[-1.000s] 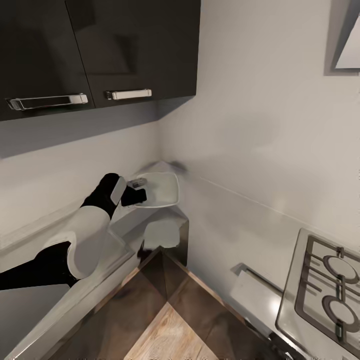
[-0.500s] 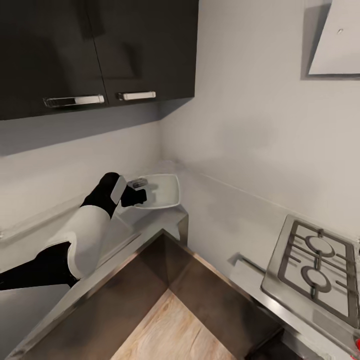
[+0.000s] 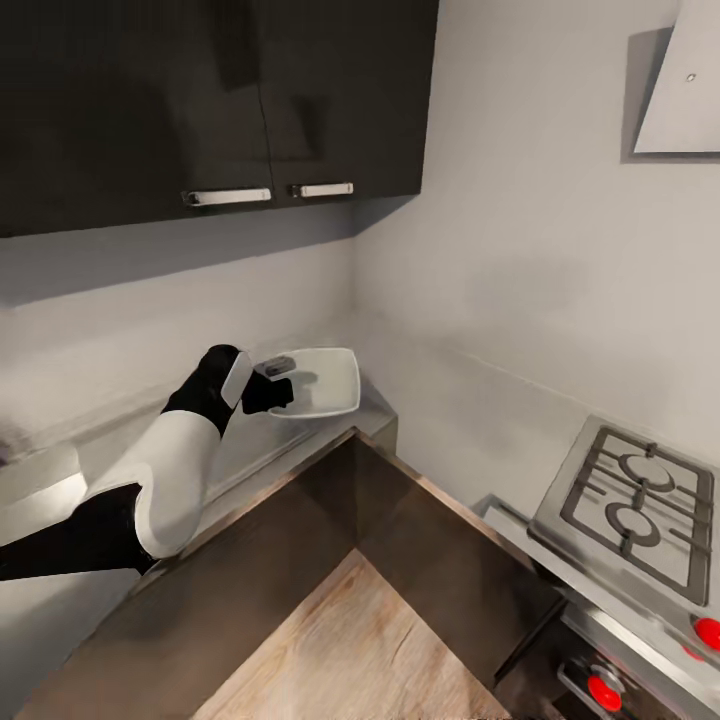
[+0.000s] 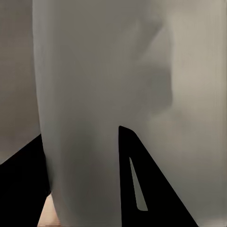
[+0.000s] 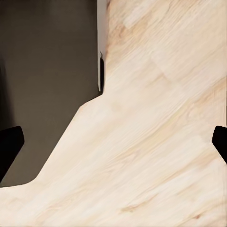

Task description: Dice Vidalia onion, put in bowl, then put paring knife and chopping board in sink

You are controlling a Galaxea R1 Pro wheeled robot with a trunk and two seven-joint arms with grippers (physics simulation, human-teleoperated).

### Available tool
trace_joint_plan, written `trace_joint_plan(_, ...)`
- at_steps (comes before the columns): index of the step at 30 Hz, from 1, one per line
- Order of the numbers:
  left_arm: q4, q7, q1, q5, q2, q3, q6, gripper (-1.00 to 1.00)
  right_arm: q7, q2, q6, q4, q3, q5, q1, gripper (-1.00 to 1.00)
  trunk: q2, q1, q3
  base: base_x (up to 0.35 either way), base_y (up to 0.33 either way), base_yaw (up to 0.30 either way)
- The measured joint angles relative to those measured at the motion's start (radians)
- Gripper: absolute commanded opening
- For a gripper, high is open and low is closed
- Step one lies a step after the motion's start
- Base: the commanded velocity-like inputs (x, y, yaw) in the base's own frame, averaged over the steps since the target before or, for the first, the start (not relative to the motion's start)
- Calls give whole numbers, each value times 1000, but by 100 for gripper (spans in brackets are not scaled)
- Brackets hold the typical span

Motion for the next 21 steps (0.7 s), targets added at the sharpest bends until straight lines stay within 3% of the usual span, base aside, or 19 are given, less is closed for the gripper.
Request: trace_joint_plan(21,1,0,0,0,0,0,0,-100,0,0,0,0,0,0,0,100,0,0,0,-20,0,277)
